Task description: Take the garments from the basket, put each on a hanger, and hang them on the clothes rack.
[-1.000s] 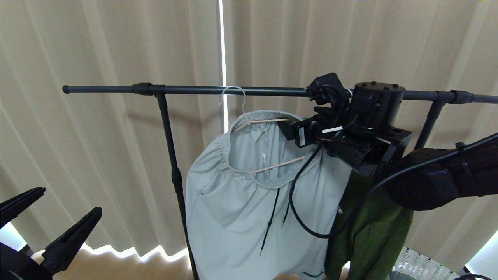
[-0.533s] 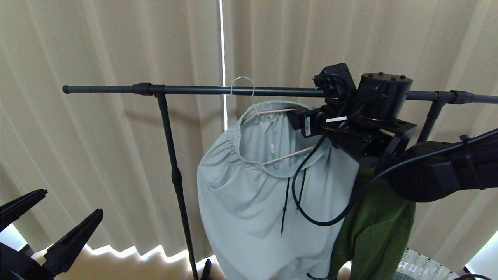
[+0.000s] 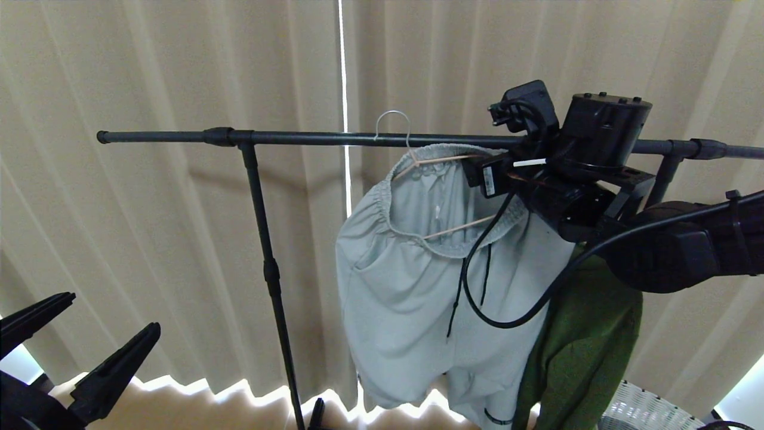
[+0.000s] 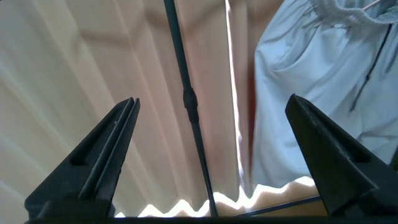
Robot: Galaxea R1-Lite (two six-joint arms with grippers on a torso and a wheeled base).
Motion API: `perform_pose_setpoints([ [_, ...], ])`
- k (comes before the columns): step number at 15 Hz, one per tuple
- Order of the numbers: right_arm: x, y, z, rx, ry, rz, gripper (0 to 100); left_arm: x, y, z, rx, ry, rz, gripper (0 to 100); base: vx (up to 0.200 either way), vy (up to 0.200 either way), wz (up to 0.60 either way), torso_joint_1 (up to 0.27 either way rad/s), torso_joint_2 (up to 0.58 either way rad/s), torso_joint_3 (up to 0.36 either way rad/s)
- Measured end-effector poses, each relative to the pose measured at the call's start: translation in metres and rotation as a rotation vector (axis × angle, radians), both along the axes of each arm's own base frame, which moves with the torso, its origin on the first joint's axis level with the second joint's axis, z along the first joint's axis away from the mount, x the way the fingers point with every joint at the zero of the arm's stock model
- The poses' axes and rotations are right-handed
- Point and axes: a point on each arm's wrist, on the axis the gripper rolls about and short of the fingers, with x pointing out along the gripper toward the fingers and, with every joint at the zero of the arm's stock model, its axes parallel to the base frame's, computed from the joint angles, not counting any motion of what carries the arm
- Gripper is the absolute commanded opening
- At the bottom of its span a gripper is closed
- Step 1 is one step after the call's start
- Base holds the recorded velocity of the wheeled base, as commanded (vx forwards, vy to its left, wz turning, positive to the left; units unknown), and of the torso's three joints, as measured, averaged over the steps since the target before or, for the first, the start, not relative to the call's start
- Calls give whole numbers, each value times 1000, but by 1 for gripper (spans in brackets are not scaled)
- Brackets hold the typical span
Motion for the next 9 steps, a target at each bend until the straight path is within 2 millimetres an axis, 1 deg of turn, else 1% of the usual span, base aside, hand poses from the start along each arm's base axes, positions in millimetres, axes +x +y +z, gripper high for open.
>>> perform_pose_setpoints([
  [2,-2,-1,3,-27,-9,-3,100,0,0,0,0,-2,0,100,0,0,0,0,0,0],
  [3,-3,-2,4,-45,-13,-3,0,0,0,1,-1,-3,0,100,0,0,0,0,0,0],
  [5,-5,-3,8,-78,-27,-3,0,0,0,2,-2,-6,0,100,0,0,0,0,0,0],
  [9,-10,-4,14,-83,-33,-1,0,0,0,2,-2,-9,1,100,0,0,0,0,0,0],
])
